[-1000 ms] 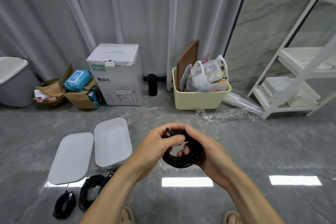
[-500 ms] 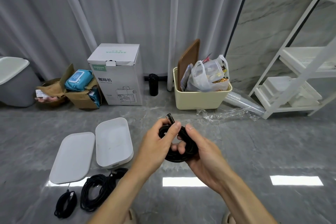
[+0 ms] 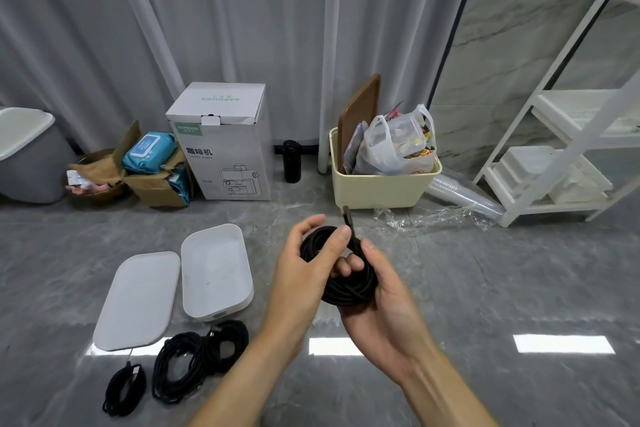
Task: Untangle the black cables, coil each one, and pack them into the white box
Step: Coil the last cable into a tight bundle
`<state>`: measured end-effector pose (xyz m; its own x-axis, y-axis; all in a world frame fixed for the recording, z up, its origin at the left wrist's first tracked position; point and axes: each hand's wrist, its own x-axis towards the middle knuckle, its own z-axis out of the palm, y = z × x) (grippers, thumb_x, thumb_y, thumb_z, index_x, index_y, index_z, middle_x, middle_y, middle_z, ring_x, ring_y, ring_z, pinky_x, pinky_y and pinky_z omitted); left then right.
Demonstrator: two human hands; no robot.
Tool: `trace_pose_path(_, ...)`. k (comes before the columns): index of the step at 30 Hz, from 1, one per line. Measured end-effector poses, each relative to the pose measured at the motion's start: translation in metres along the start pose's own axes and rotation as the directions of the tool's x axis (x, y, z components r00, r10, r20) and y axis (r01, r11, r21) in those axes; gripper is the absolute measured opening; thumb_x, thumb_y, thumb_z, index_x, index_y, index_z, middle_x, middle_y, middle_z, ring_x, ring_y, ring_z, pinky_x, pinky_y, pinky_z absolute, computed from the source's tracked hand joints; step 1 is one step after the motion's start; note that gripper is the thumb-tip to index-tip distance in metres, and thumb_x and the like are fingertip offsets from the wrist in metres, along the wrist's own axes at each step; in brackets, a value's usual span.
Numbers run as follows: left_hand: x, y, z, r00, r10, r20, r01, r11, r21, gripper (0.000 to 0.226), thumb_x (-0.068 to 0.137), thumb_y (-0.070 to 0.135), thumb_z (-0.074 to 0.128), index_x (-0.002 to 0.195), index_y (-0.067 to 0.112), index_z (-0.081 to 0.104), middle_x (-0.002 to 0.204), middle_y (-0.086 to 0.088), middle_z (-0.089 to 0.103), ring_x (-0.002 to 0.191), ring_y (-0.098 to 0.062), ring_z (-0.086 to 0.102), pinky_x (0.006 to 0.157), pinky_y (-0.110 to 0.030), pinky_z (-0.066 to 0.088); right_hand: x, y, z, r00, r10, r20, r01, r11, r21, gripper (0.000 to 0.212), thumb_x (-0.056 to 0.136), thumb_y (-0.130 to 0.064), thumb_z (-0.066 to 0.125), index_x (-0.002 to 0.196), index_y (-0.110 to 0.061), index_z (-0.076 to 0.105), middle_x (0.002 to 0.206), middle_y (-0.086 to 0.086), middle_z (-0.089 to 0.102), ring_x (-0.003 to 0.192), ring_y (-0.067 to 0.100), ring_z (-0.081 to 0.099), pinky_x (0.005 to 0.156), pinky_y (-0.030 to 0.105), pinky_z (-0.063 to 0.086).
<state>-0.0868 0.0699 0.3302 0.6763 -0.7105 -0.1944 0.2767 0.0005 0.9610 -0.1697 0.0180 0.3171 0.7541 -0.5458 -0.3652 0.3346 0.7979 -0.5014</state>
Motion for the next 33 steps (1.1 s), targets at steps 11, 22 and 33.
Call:
trace_pose_path(11, -0.003, 0.006, -0.004, 0.999, 0.030, 0.030, -0.030, 1.000, 0.008, 0.031, 0.079, 0.014, 0.080, 0.104, 0.012, 0.062, 0.070, -0.001, 0.069, 0.067, -0.008, 0.065, 0.065, -0.014, 0.051, -0.003, -0.001, -0.004, 0.992, -0.122, -0.039, 0.107, 0.960, -0.259, 0.037, 0.091, -0.038, 0.053, 0.085, -0.003, 0.065, 0.078, 0.004, 0.066, 0.087, 0.014, 0.067, 0.094, 0.033, 0.048)
trace_pose_path(22, 0.001, -0.003, -0.006, 0.999, 0.041, 0.010, -0.042, 0.986, 0.163, 0.020, 0.084, 0.021, 0.076, 0.101, 0.026, 0.068, 0.085, 0.011, 0.072, 0.074, -0.005, 0.065, 0.070, -0.017, 0.053, -0.001, -0.005, -0.022, 0.927, -0.335, 0.168, 0.313, 0.447, -0.838, 0.030, 0.103, -0.033, 0.038, 0.131, -0.034, 0.051, 0.115, -0.022, 0.065, 0.109, -0.005, 0.059, 0.088, 0.010, 0.044)
trace_pose_path(33, -0.003, -0.004, 0.003, 0.997, -0.070, 0.030, 0.064, 0.985, 0.161, 0.030, 0.106, 0.030, 0.039, 0.107, 0.031, 0.069, 0.057, 0.021, 0.060, 0.054, 0.003, 0.051, 0.054, -0.004, 0.039, 0.007, 0.000, -0.035, 0.874, -0.425, 0.238, 0.252, -0.022, -0.967, 0.033, 0.104, -0.035, 0.037, 0.135, -0.042, 0.048, 0.117, -0.022, 0.057, 0.109, -0.007, 0.051, 0.085, 0.006, 0.038)
